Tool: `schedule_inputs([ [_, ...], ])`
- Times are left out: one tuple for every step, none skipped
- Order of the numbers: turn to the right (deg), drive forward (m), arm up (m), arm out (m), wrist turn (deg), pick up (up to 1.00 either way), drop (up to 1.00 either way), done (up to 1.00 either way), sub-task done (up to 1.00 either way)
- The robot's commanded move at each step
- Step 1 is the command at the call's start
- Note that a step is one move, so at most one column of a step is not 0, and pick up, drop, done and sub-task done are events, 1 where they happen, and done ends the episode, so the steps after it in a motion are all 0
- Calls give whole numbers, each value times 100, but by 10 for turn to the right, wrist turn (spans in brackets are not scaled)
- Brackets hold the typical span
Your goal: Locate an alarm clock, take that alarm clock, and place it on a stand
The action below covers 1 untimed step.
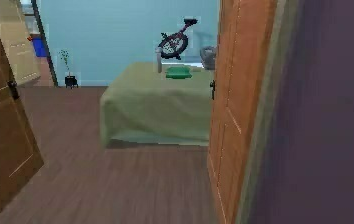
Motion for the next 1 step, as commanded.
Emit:
schedule_inputs([
  [-240,0,0,0,0,0,0,0,0],
])
